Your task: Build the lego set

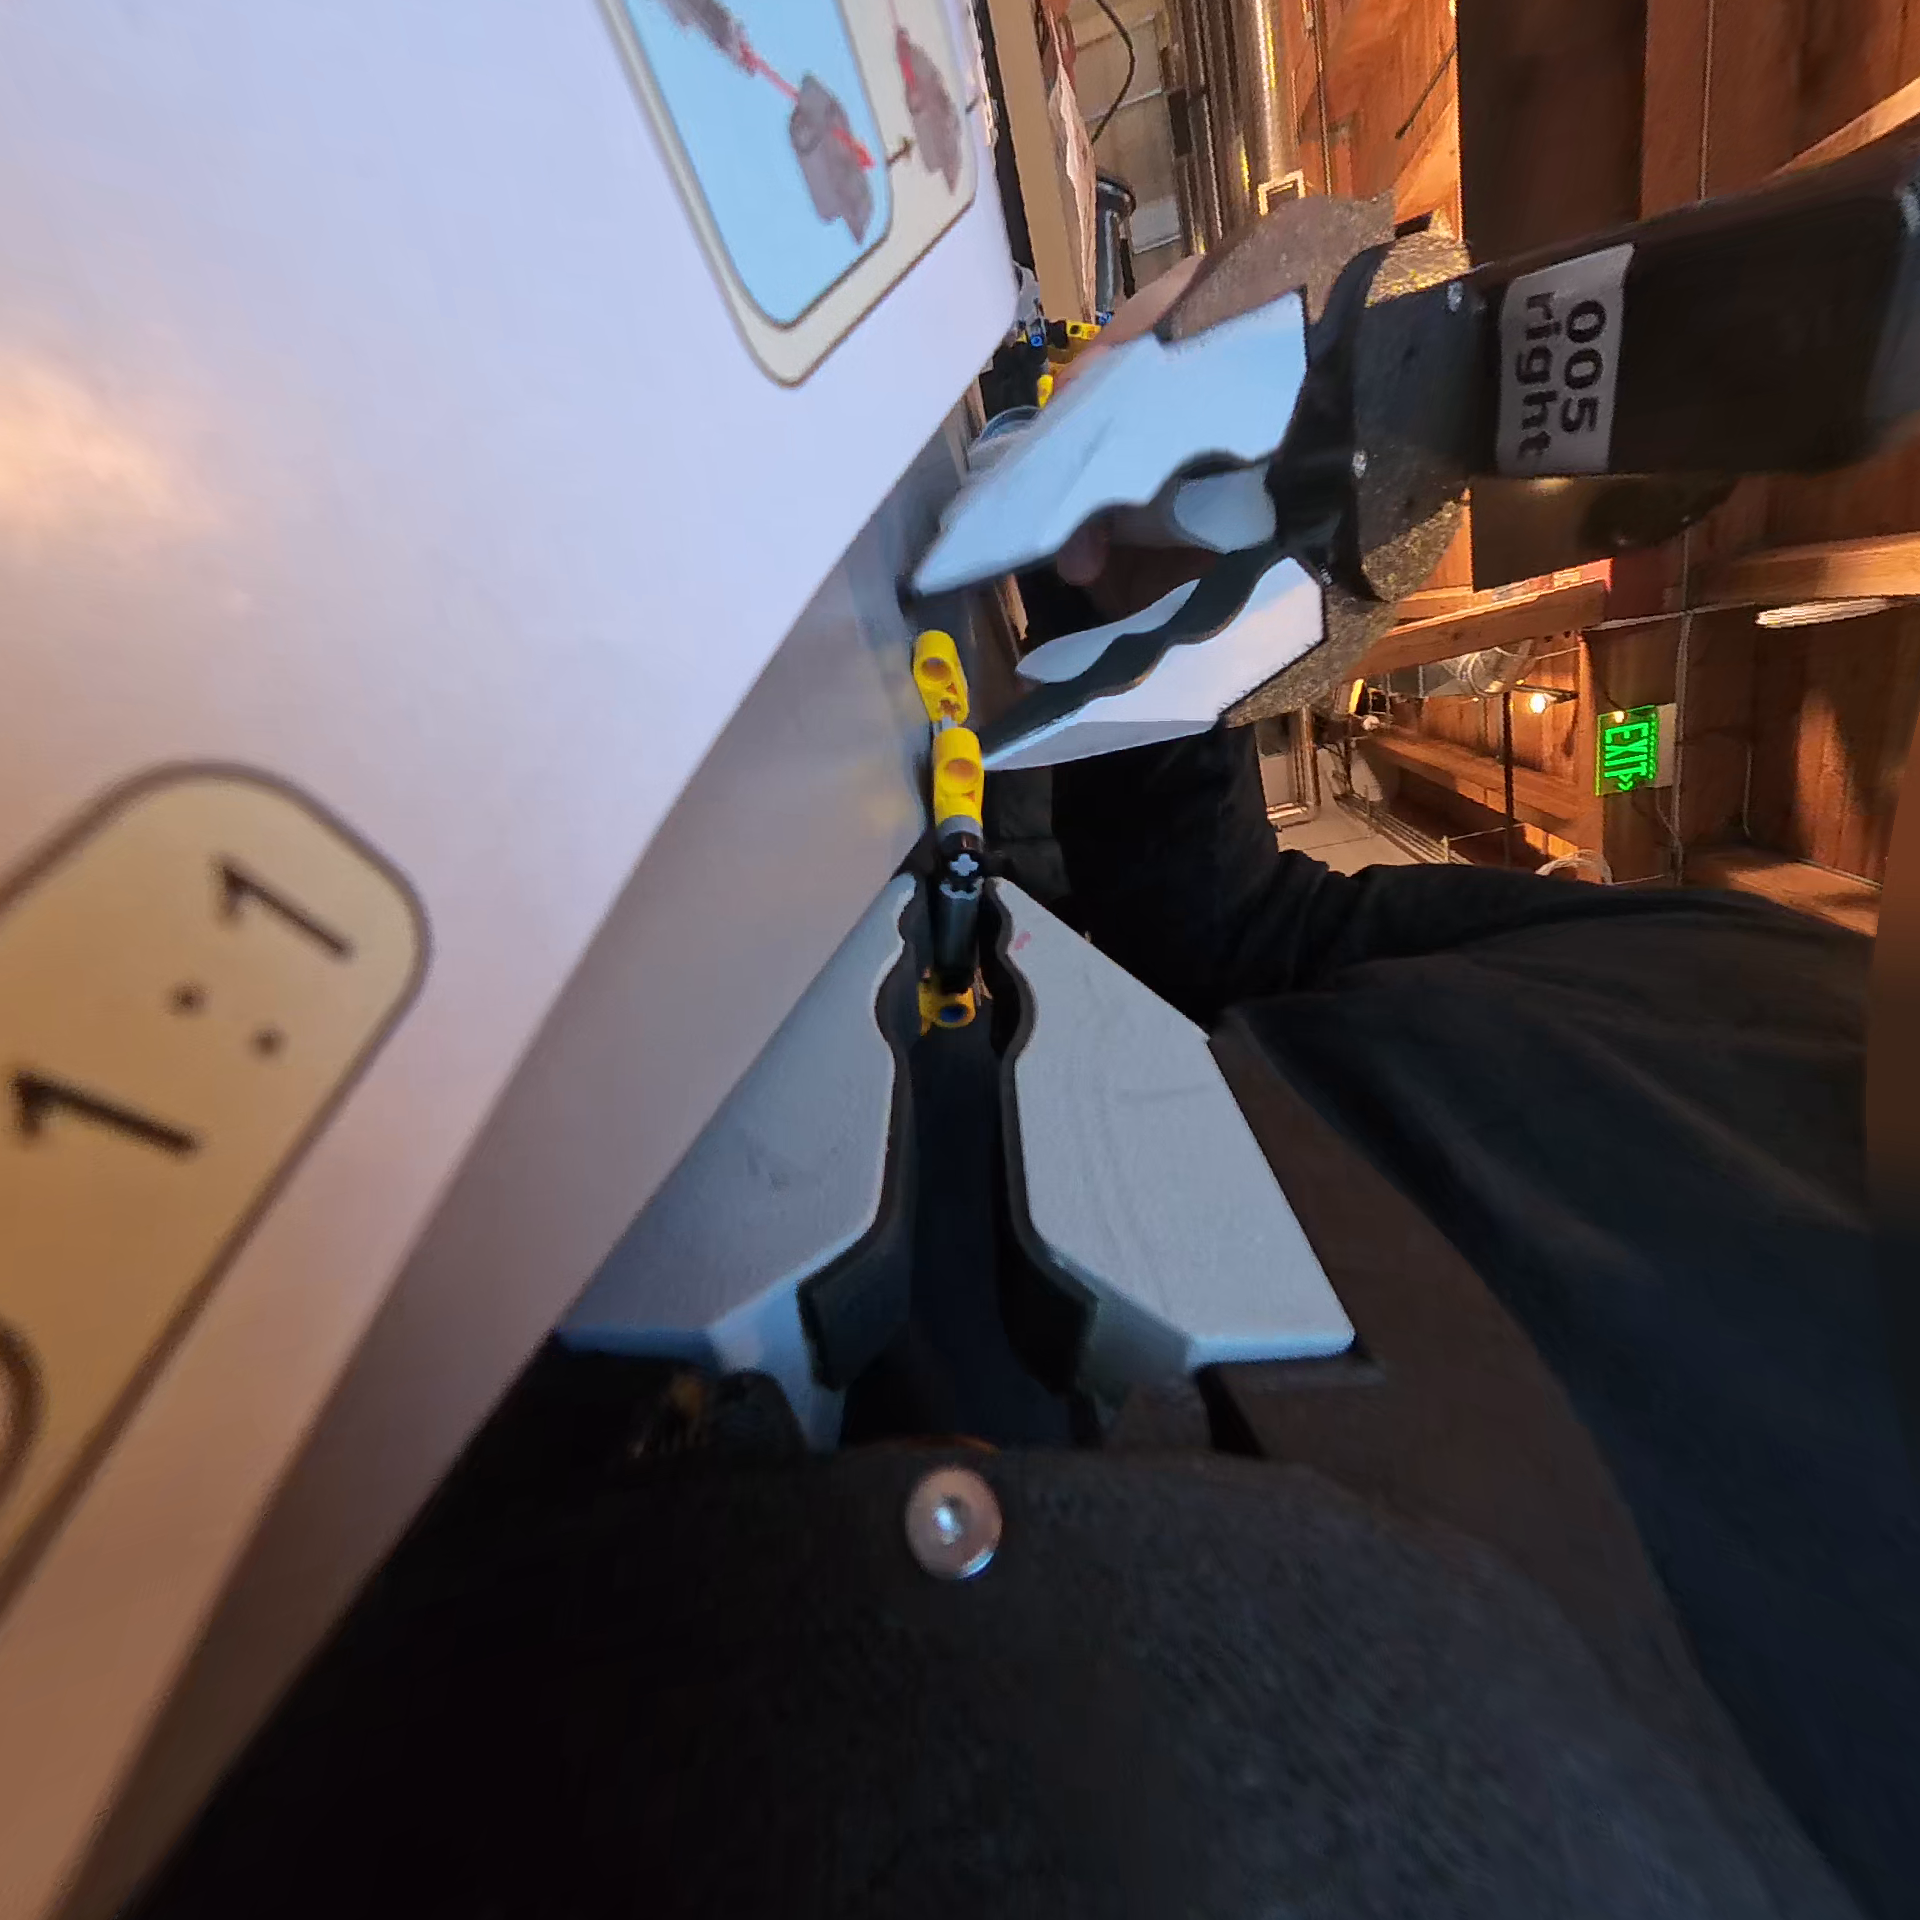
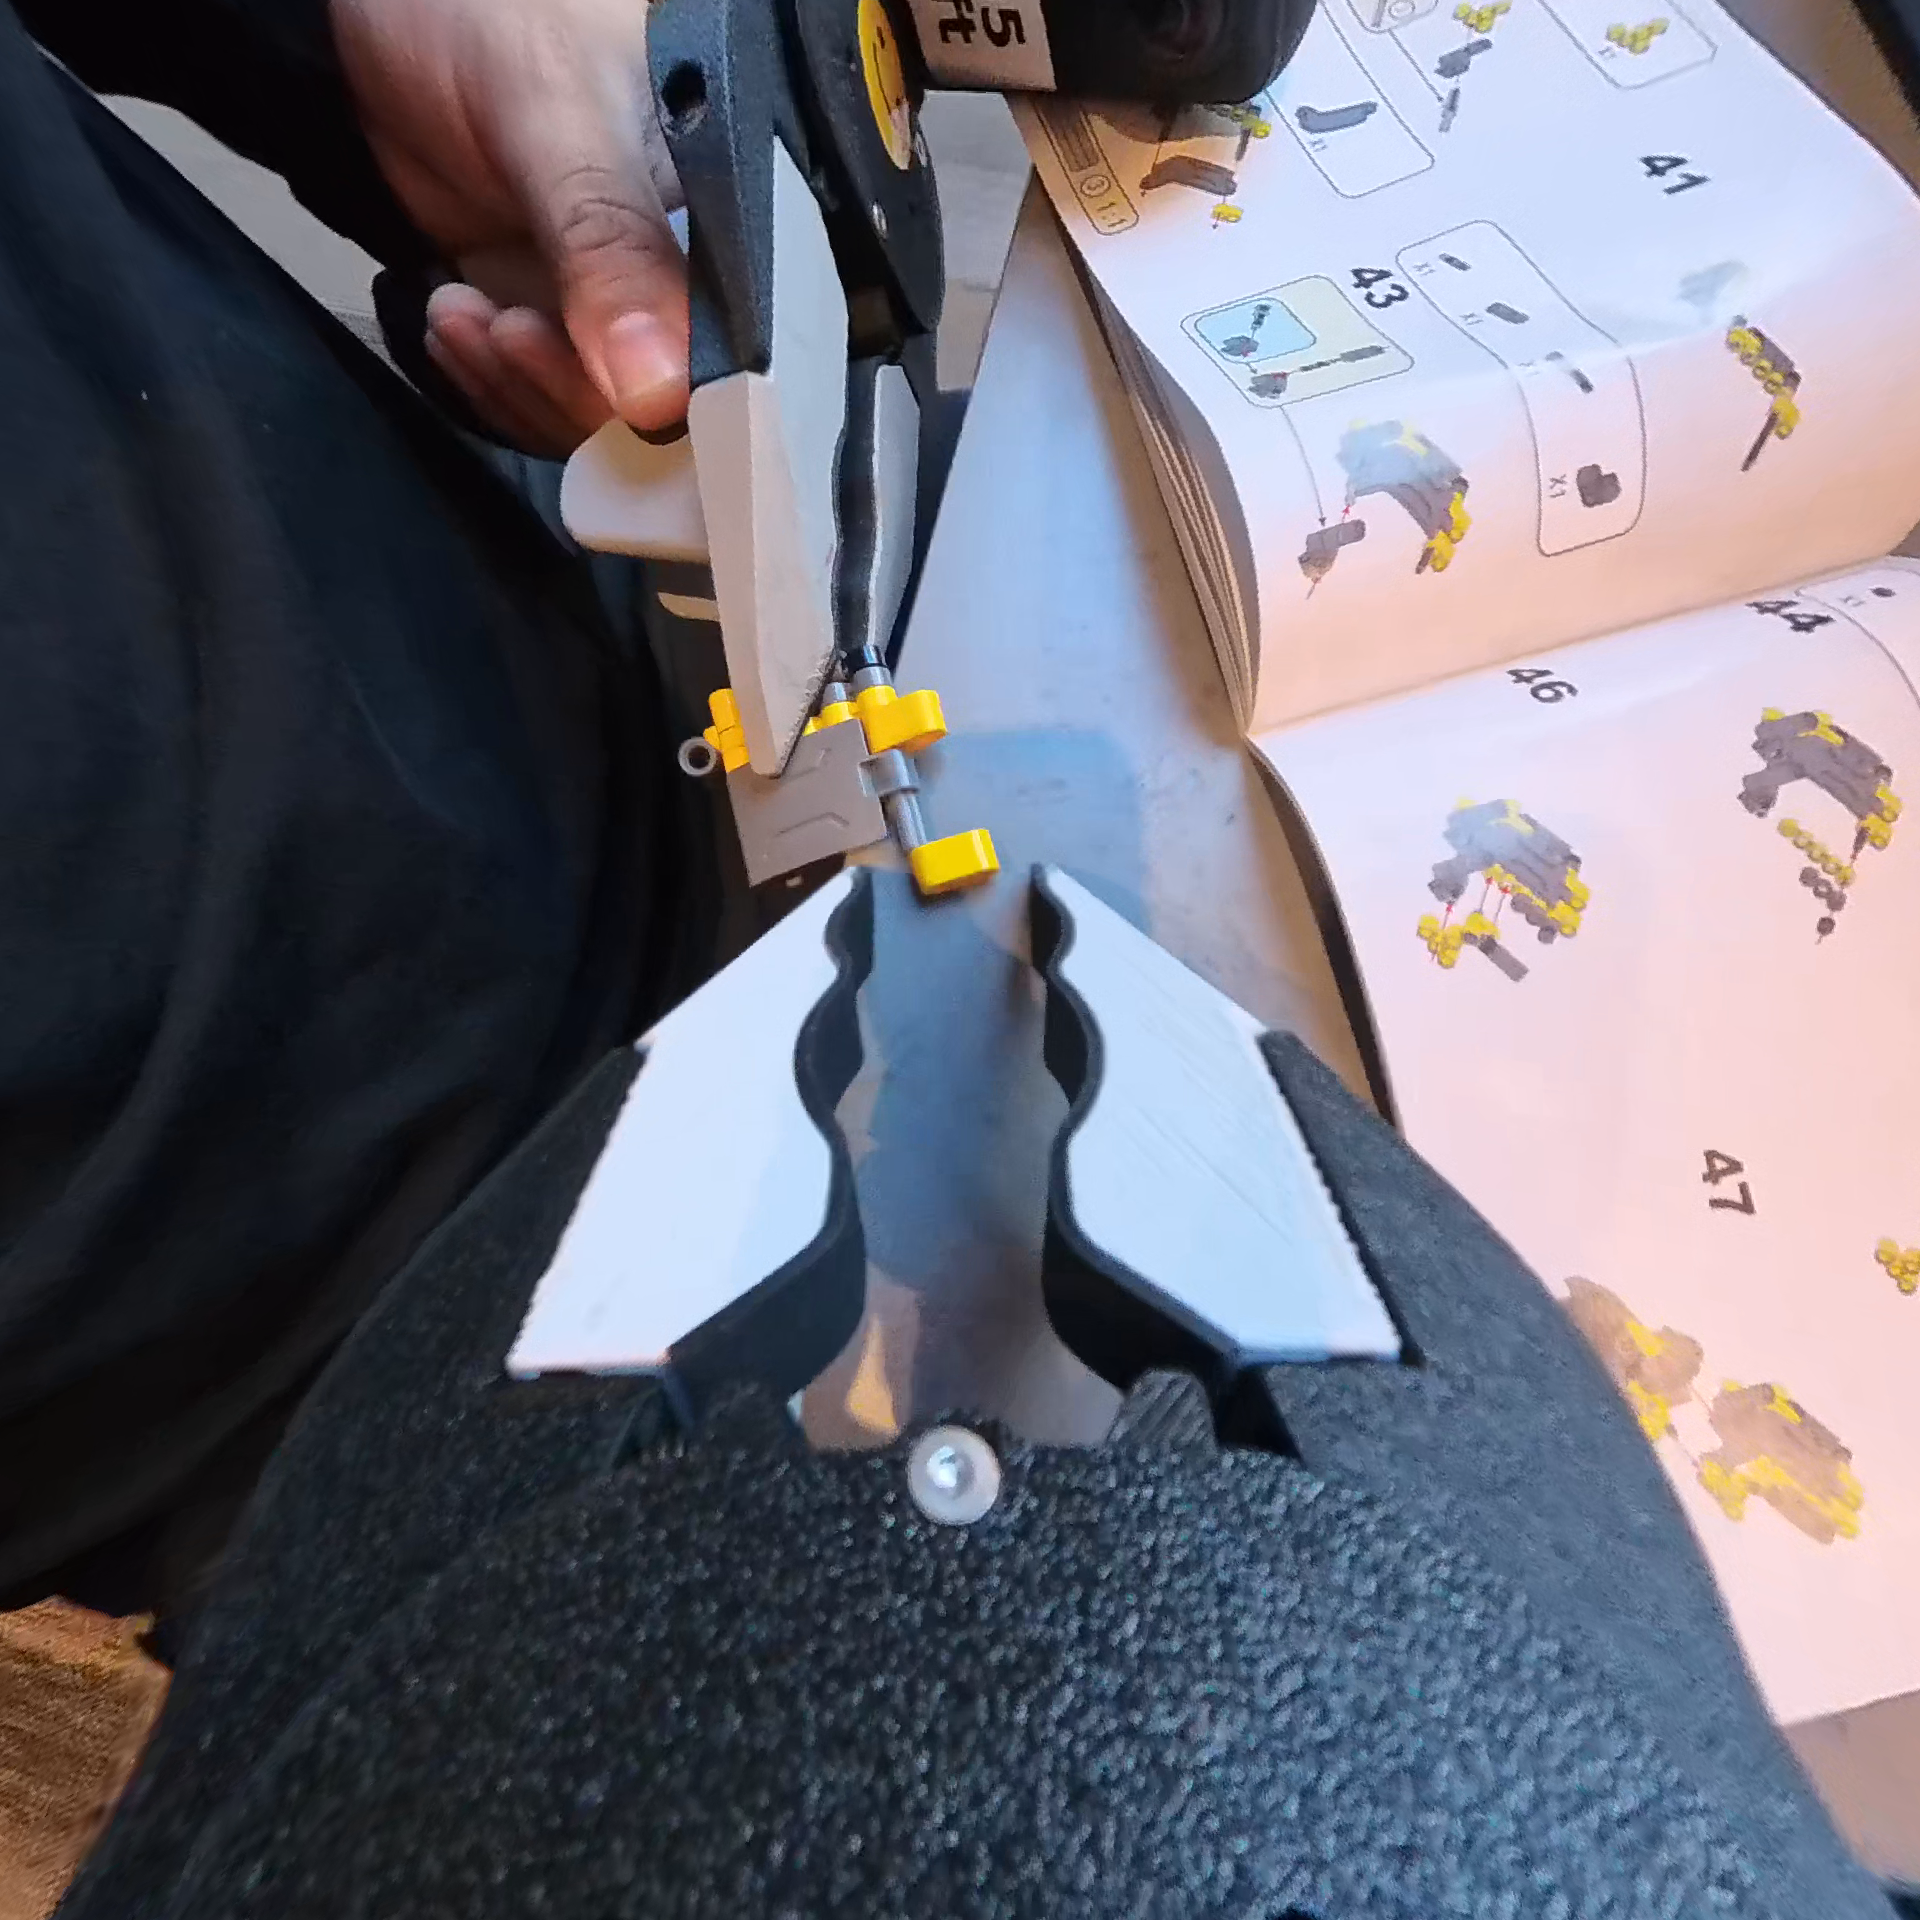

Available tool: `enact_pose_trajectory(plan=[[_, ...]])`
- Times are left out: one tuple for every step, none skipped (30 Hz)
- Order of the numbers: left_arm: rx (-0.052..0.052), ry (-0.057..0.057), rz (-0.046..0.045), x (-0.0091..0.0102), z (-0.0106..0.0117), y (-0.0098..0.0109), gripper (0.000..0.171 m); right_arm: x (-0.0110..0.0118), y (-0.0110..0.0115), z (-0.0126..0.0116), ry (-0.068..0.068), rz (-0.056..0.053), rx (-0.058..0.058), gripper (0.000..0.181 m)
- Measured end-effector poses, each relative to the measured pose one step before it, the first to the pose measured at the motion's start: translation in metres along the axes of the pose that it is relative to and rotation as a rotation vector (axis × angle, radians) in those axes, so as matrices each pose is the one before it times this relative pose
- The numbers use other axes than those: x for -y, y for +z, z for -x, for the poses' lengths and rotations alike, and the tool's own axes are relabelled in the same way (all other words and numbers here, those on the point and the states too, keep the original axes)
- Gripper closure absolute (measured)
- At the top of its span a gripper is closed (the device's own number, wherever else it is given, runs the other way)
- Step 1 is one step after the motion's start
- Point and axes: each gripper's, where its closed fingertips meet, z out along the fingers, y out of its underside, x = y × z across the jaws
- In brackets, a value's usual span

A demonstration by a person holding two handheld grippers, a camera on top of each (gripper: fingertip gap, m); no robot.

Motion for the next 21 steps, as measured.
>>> enact_pose_trajectory(plan=[[-0.0025, -0.0022, 0.00145, -0.00048, -0.00048, -0.00020, 0.166, -0.00084, -0.00125, -0.00140, 0.0084, -0.0005, -0.0091, 0.148], [-0.0023, -0.0019, 0.00091, -0.00017, -0.00046, -0.00016, 0.166, -0.00066, -0.00143, -0.00118, 0.0034, -0.0023, -0.0095, 0.147], [-0.0029, -0.0022, 0.00095, -0.00013, -0.00057, -0.00007, 0.166, 0.00029, -0.00168, -0.00016, -0.0020, -0.0064, -0.0063, 0.146], [-0.0054, -0.0035, 0.00041, 0.00002, -0.00108, -0.00017, 0.166, 0.00145, -0.00208, 0.00020, -0.0045, -0.0104, -0.0065, 0.146], [-0.0069, -0.0041, 0.00089, -0.00027, -0.00138, -0.00022, 0.166, 0.00309, -0.00217, 0.00198, -0.0041, -0.0143, 0.0019, 0.146], [-0.0062, -0.0043, 0.00167, -0.00062, -0.00126, -0.00027, 0.165, 0.00451, -0.00200, 0.00426, -0.0037, -0.0175, 0.0135, 0.146], [-0.0061, -0.0044, 0.00311, -0.00115, -0.00126, -0.00011, 0.165, 0.00545, -0.00115, 0.00559, -0.0067, -0.0175, 0.0184, 0.144], [-0.0076, -0.0045, 0.00258, -0.00132, -0.00141, -0.00030, 0.165, 0.00457, 0.00013, 0.00634, -0.0112, -0.0059, 0.0177, 0.139], [-0.0071, -0.0037, 0.00086, -0.00101, -0.00136, -0.00031, 0.165, 0.00290, 0.00133, 0.00590, -0.0175, 0.0081, 0.0096, 0.134], [-0.0070, -0.0037, -0.00025, -0.00078, -0.00141, -0.00037, 0.165, 0.00233, 0.00204, 0.00518, -0.0234, 0.0128, 0.0011, 0.128], [-0.0081, -0.0042, -0.00115, -0.00046, -0.00145, -0.00052, 0.164, 0.00222, 0.00240, 0.00445, -0.0244, 0.0108, -0.0030, 0.126], [-0.0113, -0.0045, -0.00201, -0.00007, -0.00206, -0.00046, 0.164, 0.00156, 0.00278, 0.00381, -0.0205, 0.0113, -0.0047, 0.124], [-0.0138, -0.0048, -0.00181, 0.00001, -0.00252, -0.00030, 0.165, 0.00021, 0.00304, 0.00255, -0.0169, 0.0153, -0.0087, 0.123], [-0.0162, -0.0047, -0.00156, 0.00012, -0.00293, -0.00028, 0.165, -0.00108, 0.00311, 0.00087, -0.0173, 0.0201, -0.0180, 0.122], [-0.0170, -0.0041, 0.00234, -0.00039, -0.00298, -0.00023, 0.165, -0.00151, 0.00271, -0.00077, -0.0214, 0.0188, -0.0279, 0.122], [-0.0198, -0.0033, 0.01218, -0.00189, -0.00342, 0.00014, 0.165, -0.00016, 0.00196, -0.00211, -0.0187, 0.0083, -0.0329, 0.120], [-0.0166, -0.0040, 0.02055, -0.00322, -0.00299, 0.00053, 0.165, 0.00196, 0.00121, -0.00112, -0.0061, -0.0056, -0.0224, 0.119], [-0.0134, -0.0035, 0.01378, -0.00247, -0.00236, 0.00046, 0.165, 0.00352, 0.00029, 0.00297, 0.0016, -0.0154, 0.0078, 0.117], [-0.0121, -0.0042, 0.00900, -0.00192, -0.00206, 0.00041, 0.165, 0.00414, -0.00045, 0.00379, 0.0004, -0.0194, 0.0143, 0.116], [-0.0086, -0.0044, 0.00423, -0.00111, -0.00167, 0.00036, 0.165, 0.00371, -0.00042, 0.00348, -0.0035, -0.0163, 0.0112, 0.116], [-0.0062, -0.0034, -0.00258, 0.00010, -0.00116, 0.00010, 0.164, 0.00251, -0.00053, 0.00332, -0.0064, -0.0086, 0.0093, 0.116]])
